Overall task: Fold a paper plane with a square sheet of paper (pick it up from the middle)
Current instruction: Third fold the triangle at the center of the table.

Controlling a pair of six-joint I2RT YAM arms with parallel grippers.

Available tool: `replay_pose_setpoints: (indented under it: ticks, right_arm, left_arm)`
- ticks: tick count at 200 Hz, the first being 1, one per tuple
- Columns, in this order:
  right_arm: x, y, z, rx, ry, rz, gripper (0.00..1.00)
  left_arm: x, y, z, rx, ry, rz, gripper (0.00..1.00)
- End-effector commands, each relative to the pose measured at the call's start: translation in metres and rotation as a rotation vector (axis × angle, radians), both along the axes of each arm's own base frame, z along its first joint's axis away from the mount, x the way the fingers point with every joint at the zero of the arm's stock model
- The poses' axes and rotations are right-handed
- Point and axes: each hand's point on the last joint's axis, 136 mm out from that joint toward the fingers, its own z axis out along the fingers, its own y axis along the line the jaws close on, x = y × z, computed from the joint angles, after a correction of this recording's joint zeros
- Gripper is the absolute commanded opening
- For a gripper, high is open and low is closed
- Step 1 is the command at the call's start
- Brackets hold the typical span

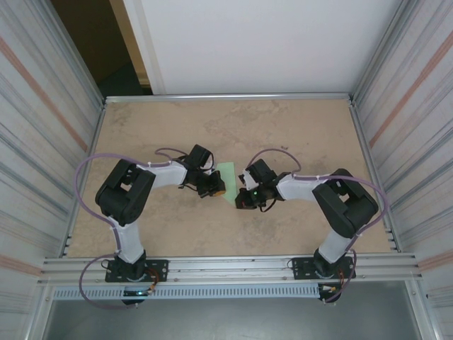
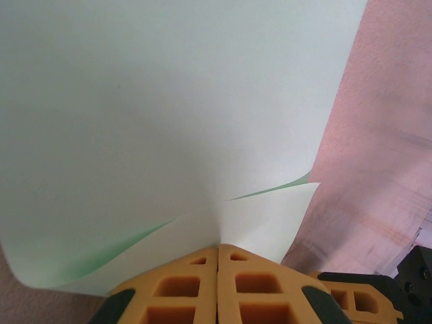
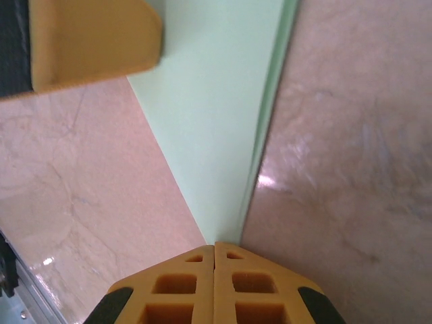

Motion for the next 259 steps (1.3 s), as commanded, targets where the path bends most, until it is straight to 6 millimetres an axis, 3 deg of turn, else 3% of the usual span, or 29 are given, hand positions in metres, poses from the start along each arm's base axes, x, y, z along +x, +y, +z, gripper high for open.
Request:
replay_pose_setpoints:
  ticks: [1, 28, 46, 122, 161, 208, 234, 259]
  right_arm:
    - [-0.019, -0.020, 0.001, -0.056, 0.036, 0.001, 0.02]
    - [0.004, -0.007, 0.044, 0.020, -0.098, -0.018, 0.03]
    - [0.016, 0.001, 0.053, 0.041, -0.132, -0.027, 0.03]
    - [0.037, 0.034, 0.023, 0.022, -0.069, -0.013, 0.01]
    - [0.029, 0.024, -0.002, -0.045, -0.016, -0.015, 0.00]
    - [0.014, 0.008, -0.028, -0.128, 0.051, -0.018, 0.00]
    - [0.012, 0.004, -0.032, -0.149, 0.062, -0.024, 0.00]
    - [0.011, 0.004, -0.033, -0.153, 0.072, -0.032, 0.00]
  left_arm:
    - [-0.023, 0.043, -0.049, 0.213, 0.116, 0.037, 0.07]
    - [-0.019, 0.041, -0.044, 0.201, 0.104, 0.035, 0.07]
    - [-0.017, 0.038, -0.042, 0.194, 0.100, 0.034, 0.07]
    - [-0.015, 0.031, -0.037, 0.171, 0.090, 0.022, 0.07]
    - [-0.002, 0.022, -0.018, 0.131, 0.035, -0.005, 0.07]
    - [0.024, 0.002, 0.027, 0.040, -0.121, -0.093, 0.07]
    - [0.022, -0.002, 0.044, -0.024, -0.190, -0.103, 0.07]
    - [0.008, -0.001, 0.036, -0.060, -0.193, -0.104, 0.06]
